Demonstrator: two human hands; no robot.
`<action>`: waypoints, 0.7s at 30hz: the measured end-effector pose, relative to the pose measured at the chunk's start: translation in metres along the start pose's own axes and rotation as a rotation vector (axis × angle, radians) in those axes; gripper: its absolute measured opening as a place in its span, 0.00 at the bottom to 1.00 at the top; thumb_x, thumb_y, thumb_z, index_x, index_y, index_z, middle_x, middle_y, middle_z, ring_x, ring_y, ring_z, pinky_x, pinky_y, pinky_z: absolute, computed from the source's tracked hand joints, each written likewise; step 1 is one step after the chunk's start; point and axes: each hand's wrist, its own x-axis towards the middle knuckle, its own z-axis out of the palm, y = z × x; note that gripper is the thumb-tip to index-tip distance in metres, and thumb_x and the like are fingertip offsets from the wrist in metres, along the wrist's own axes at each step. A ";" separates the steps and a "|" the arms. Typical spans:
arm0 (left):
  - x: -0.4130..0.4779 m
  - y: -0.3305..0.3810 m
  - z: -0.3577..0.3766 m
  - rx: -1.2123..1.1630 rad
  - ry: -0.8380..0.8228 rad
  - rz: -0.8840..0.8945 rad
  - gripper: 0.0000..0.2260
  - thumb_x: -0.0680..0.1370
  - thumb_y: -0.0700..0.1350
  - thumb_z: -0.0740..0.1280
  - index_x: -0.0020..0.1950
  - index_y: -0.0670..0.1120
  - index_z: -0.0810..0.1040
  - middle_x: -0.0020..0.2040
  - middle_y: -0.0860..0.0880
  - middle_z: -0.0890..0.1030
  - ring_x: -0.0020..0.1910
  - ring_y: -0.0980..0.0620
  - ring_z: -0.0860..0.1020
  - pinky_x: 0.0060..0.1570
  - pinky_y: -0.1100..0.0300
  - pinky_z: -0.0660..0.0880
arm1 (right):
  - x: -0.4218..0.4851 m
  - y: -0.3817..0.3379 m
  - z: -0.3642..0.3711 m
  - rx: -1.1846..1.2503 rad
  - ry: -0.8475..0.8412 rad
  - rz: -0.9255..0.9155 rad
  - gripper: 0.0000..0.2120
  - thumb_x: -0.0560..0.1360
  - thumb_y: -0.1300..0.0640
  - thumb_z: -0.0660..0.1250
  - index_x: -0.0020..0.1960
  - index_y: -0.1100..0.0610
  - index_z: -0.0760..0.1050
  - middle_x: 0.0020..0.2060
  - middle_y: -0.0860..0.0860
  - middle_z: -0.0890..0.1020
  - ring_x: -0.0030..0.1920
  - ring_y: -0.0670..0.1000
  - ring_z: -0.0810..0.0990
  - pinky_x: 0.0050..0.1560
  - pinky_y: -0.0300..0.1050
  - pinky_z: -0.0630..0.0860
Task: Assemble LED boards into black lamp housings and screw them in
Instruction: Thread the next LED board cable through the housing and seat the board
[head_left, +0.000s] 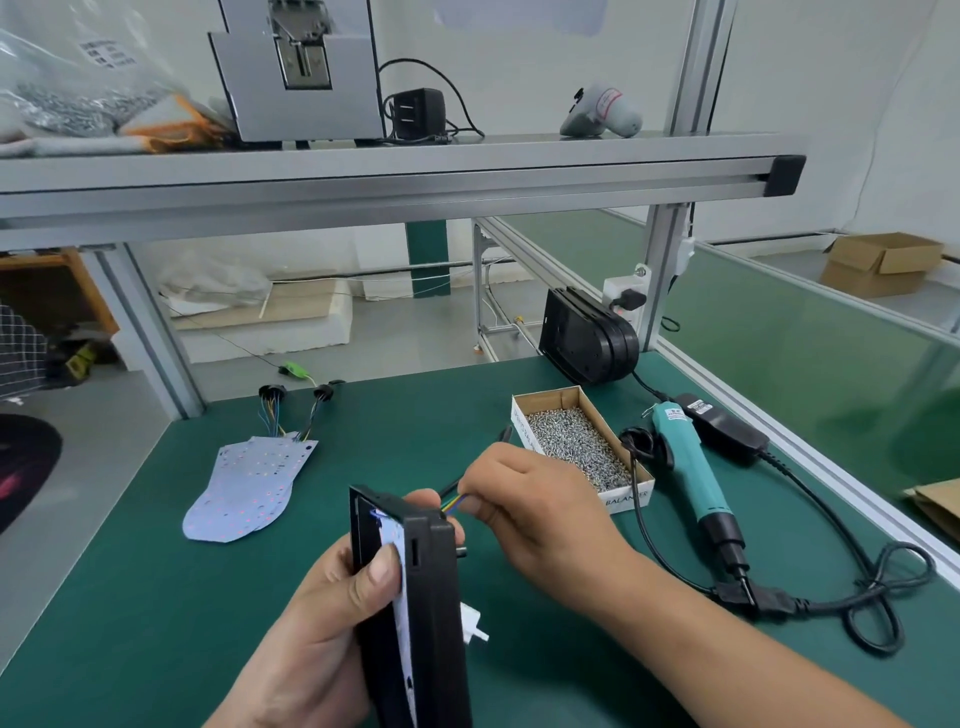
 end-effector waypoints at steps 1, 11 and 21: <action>0.000 0.001 0.000 -0.008 -0.004 -0.008 0.44 0.50 0.49 0.92 0.64 0.41 0.85 0.55 0.37 0.85 0.35 0.45 0.82 0.30 0.54 0.80 | 0.000 0.001 0.000 0.001 0.001 0.000 0.08 0.84 0.55 0.65 0.49 0.57 0.78 0.43 0.48 0.78 0.41 0.54 0.76 0.36 0.54 0.76; 0.004 0.005 -0.002 -0.032 -0.013 -0.065 0.35 0.63 0.45 0.88 0.68 0.41 0.81 0.56 0.37 0.85 0.38 0.41 0.84 0.37 0.51 0.82 | 0.001 0.006 0.002 0.030 0.009 0.030 0.10 0.84 0.52 0.64 0.49 0.56 0.78 0.43 0.48 0.79 0.40 0.55 0.76 0.36 0.54 0.77; 0.003 0.007 -0.008 0.035 0.048 -0.060 0.37 0.59 0.46 0.90 0.66 0.43 0.83 0.57 0.36 0.85 0.45 0.40 0.86 0.42 0.51 0.83 | 0.000 0.009 0.002 0.032 0.018 0.034 0.10 0.84 0.52 0.63 0.48 0.56 0.78 0.43 0.46 0.78 0.40 0.53 0.76 0.36 0.54 0.76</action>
